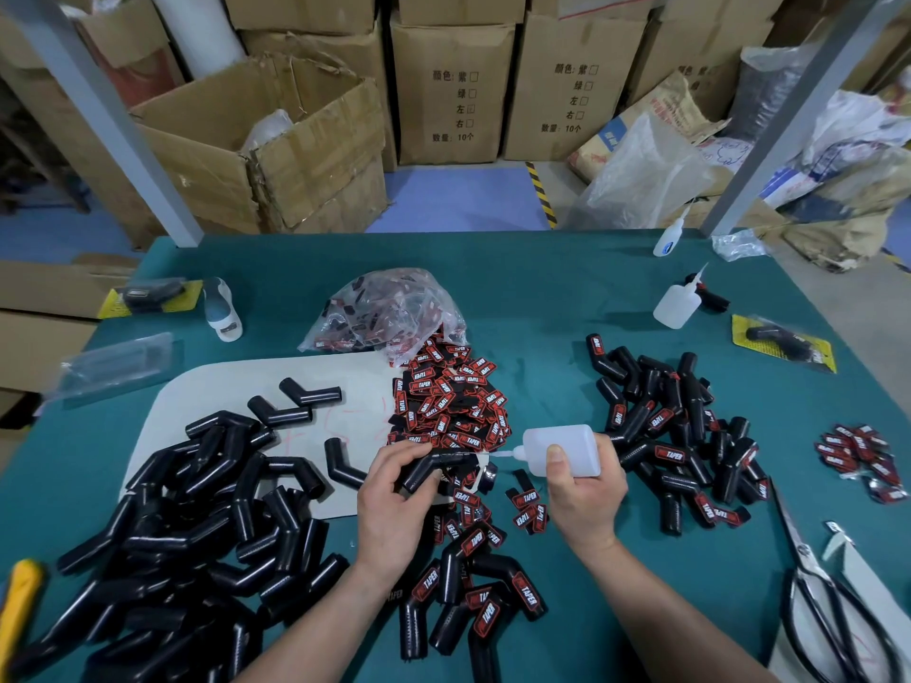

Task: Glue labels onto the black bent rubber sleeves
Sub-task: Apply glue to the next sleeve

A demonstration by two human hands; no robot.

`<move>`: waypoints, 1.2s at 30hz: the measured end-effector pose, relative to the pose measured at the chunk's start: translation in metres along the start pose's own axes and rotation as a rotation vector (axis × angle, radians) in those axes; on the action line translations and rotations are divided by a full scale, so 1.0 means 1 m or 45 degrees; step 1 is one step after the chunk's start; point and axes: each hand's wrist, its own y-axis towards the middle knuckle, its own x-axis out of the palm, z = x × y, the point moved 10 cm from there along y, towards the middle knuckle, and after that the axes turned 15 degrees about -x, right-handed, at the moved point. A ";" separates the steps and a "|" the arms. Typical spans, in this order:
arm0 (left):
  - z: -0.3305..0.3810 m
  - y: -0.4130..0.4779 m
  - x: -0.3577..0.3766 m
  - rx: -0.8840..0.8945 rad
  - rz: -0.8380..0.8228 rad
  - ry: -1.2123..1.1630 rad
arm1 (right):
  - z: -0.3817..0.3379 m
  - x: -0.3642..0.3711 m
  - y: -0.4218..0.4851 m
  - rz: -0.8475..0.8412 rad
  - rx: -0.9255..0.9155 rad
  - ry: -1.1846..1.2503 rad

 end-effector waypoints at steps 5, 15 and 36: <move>0.004 -0.002 -0.002 0.004 0.010 -0.032 | 0.000 0.001 0.001 -0.004 -0.002 0.014; 0.002 -0.001 -0.002 -0.027 0.001 -0.039 | -0.002 0.000 0.001 0.002 0.000 0.024; 0.007 -0.003 -0.001 -0.046 -0.010 -0.073 | -0.003 0.001 0.001 -0.025 0.001 0.000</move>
